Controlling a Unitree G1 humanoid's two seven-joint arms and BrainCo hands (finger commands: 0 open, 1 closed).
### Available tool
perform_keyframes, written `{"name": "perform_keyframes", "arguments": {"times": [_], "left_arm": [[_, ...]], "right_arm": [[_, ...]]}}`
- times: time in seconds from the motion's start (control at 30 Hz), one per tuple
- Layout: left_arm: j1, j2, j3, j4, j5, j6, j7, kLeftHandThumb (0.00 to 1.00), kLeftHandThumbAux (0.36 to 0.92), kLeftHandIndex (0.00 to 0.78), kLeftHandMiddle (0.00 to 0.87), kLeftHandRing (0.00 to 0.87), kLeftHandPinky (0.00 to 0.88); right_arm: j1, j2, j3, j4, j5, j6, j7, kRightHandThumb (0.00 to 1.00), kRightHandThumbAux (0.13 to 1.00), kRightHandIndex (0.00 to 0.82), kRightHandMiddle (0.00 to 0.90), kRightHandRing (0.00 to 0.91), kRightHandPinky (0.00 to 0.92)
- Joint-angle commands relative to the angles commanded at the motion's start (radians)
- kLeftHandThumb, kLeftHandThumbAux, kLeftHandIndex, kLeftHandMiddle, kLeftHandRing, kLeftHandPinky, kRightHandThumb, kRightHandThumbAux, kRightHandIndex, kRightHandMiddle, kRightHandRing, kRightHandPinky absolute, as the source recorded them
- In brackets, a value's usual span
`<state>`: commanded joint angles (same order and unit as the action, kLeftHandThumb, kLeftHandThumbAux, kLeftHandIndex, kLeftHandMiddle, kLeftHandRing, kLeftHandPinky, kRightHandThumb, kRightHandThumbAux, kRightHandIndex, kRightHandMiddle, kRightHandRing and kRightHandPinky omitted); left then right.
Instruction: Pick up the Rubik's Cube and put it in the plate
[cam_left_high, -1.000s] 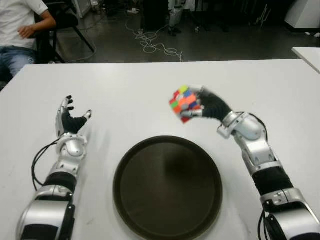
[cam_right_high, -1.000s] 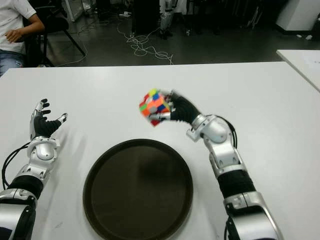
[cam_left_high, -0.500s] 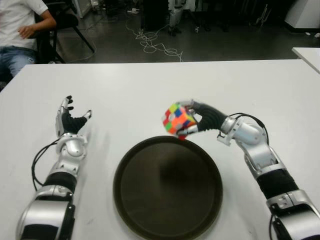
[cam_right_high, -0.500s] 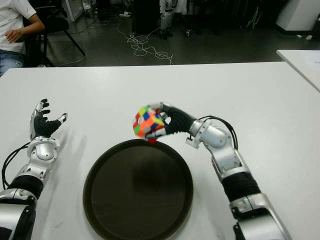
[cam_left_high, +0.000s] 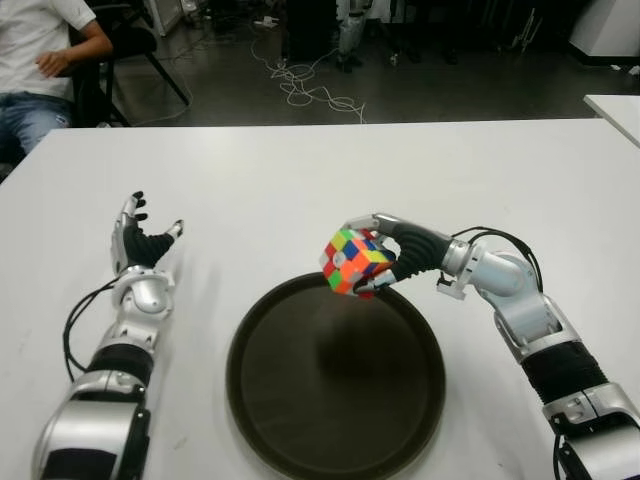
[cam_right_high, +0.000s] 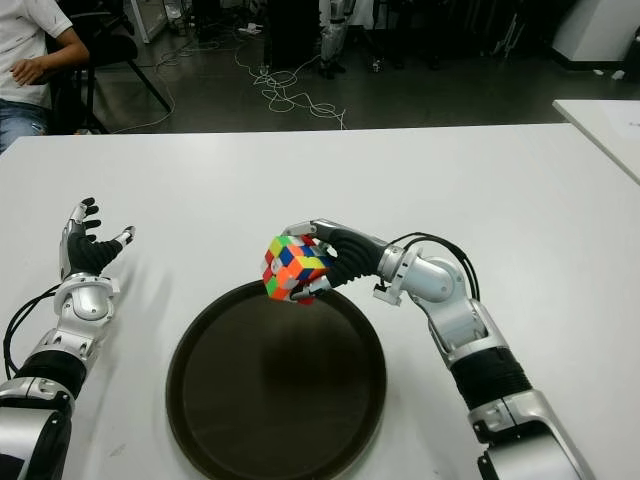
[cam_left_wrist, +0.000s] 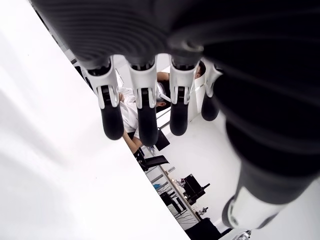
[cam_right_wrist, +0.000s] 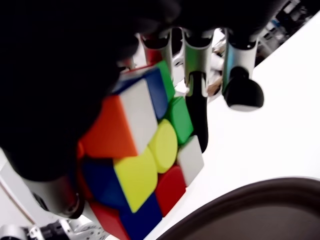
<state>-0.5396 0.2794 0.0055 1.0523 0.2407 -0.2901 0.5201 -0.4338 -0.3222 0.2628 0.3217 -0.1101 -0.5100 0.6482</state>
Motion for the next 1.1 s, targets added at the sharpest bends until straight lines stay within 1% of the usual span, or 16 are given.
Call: {"name": "perform_keyframes", "arguments": {"times": [0.03,0.13,0.2,0.37,0.43,0.57,0.77,0.87,0.97,1.1], "left_arm": [[0.0,0.0,0.0,0.0,0.0,0.0,0.0,0.248,0.75,0.108,0.172,0.175,0.198],[-0.001,0.001,0.001,0.003,0.0,0.002,0.0,0.245,0.749,0.111,0.173,0.178,0.203],[-0.002,0.001,-0.001,0.005,0.003,-0.001,0.004,0.245,0.75,0.111,0.175,0.181,0.208],[-0.001,0.001,-0.003,0.007,0.006,-0.006,0.009,0.241,0.75,0.108,0.173,0.183,0.212],[-0.001,0.001,-0.003,0.007,0.007,-0.006,0.011,0.244,0.754,0.107,0.172,0.182,0.212],[-0.001,0.002,-0.005,0.007,0.009,-0.003,0.013,0.259,0.761,0.106,0.169,0.18,0.215],[-0.001,0.002,-0.004,0.005,0.007,0.002,0.008,0.264,0.762,0.101,0.163,0.176,0.219],[-0.001,0.002,-0.005,0.005,0.007,0.007,0.006,0.252,0.762,0.099,0.161,0.175,0.216],[-0.002,0.0,-0.003,0.005,0.005,0.013,0.005,0.238,0.754,0.098,0.154,0.16,0.191],[-0.002,-0.001,0.0,0.006,0.001,0.013,0.005,0.243,0.754,0.1,0.153,0.154,0.183]], "right_arm": [[-0.001,-0.001,0.001,0.002,-0.001,-0.007,-0.001,0.006,0.742,0.676,0.842,0.869,0.871],[-0.002,-0.008,0.004,0.009,-0.023,-0.07,-0.02,0.001,0.724,0.688,0.854,0.879,0.877],[-0.01,-0.015,0.007,0.013,-0.019,-0.109,-0.011,0.0,0.713,0.701,0.86,0.883,0.882],[-0.023,-0.023,0.013,0.029,-0.014,-0.145,0.0,0.0,0.694,0.724,0.867,0.889,0.887],[-0.027,-0.025,0.014,0.033,-0.018,-0.151,-0.001,0.0,0.688,0.733,0.869,0.89,0.89],[-0.028,-0.032,0.015,0.034,-0.052,-0.163,-0.024,0.0,0.691,0.738,0.868,0.891,0.895],[-0.032,-0.032,0.02,0.033,-0.075,-0.158,-0.034,0.0,0.684,0.735,0.865,0.889,0.895],[-0.035,-0.029,0.024,0.034,-0.08,-0.153,-0.035,0.0,0.681,0.739,0.87,0.891,0.903],[-0.034,-0.03,0.026,0.03,-0.081,-0.15,-0.034,0.0,0.692,0.739,0.865,0.886,0.892],[-0.035,-0.031,0.029,0.028,-0.077,-0.149,-0.027,0.0,0.696,0.731,0.859,0.883,0.883]]}}
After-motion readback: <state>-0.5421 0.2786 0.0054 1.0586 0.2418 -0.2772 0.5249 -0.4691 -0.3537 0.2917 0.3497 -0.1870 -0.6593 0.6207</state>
